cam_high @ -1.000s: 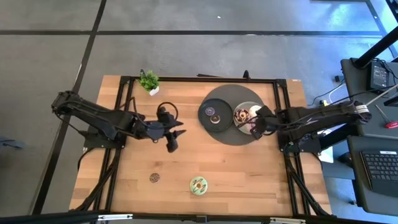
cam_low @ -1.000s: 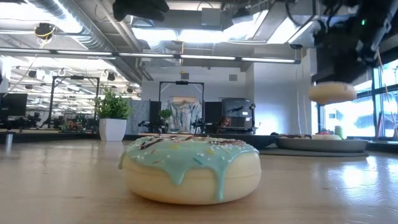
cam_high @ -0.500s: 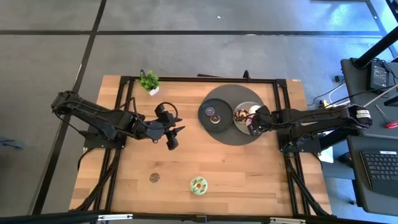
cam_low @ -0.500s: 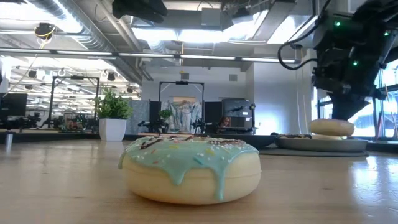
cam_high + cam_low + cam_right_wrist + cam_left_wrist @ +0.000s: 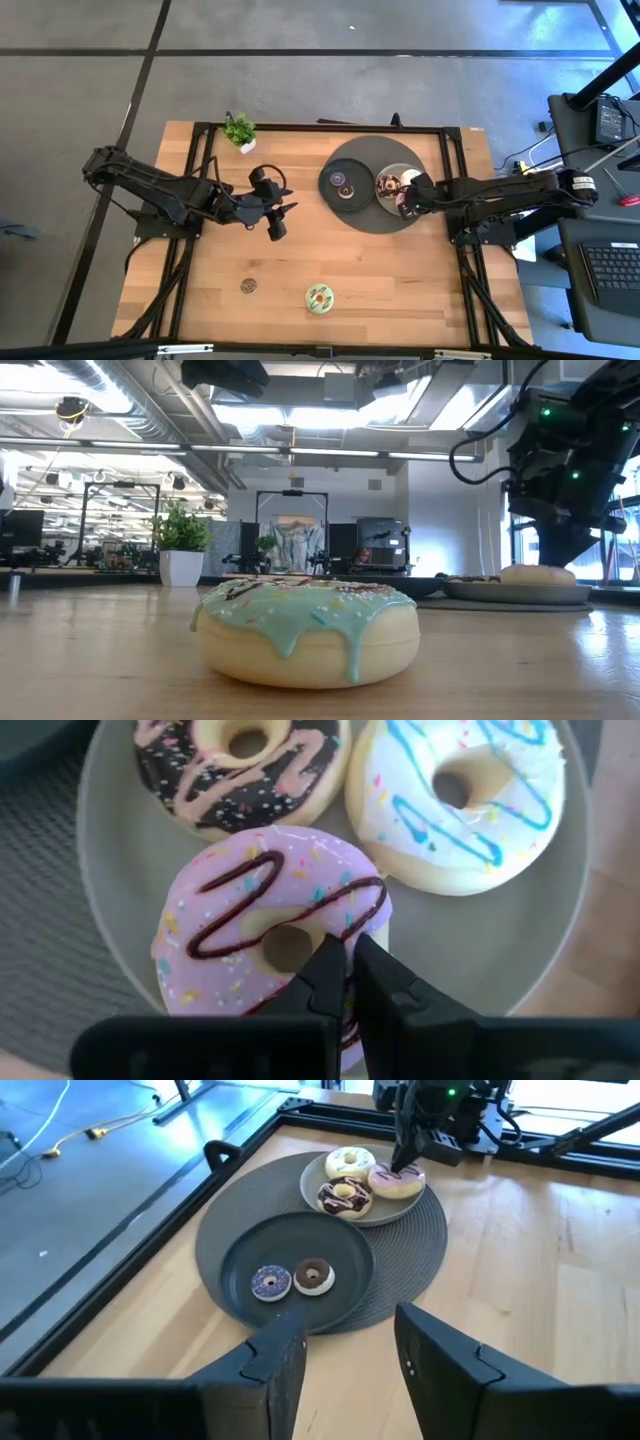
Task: Pick & Place donuts
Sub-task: Put the large purple donut on the gray plate, then put the brown donut on the black plate
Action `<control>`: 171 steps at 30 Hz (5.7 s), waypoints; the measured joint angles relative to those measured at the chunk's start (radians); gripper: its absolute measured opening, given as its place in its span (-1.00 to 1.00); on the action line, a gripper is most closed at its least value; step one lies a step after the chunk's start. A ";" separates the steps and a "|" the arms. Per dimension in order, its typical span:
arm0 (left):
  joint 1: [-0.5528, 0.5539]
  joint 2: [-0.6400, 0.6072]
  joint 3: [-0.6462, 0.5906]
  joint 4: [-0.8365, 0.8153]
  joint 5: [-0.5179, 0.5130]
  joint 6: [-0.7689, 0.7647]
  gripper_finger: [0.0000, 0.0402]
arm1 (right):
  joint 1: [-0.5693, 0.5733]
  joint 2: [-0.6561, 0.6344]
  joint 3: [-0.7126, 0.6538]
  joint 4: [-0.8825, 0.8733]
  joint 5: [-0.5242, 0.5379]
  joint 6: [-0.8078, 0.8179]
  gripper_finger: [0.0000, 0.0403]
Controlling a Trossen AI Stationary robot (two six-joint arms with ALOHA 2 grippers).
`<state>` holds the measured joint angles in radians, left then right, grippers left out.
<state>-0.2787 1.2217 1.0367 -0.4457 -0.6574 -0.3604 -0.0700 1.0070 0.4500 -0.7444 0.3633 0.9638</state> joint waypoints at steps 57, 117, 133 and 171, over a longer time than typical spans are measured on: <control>-0.284 0.198 -0.002 -0.118 0.416 -0.659 -0.25 | 0.330 -0.038 0.205 0.261 0.002 -0.427 -0.30; -0.209 0.434 0.096 -0.383 0.414 -1.184 -0.98 | 0.329 -0.038 0.204 0.269 0.065 -0.521 -0.30; 0.421 0.477 0.206 0.147 0.527 -0.248 -0.98 | 0.329 -0.038 0.204 0.241 0.113 -0.359 -0.30; 0.580 0.990 0.694 -0.028 0.577 0.116 -0.98 | 0.328 -0.038 0.204 0.181 0.221 -0.234 -0.30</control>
<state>0.3012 2.2116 1.7306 -0.4737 -0.0806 -0.2440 0.2584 0.9687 0.6537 -0.5633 0.5842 0.7295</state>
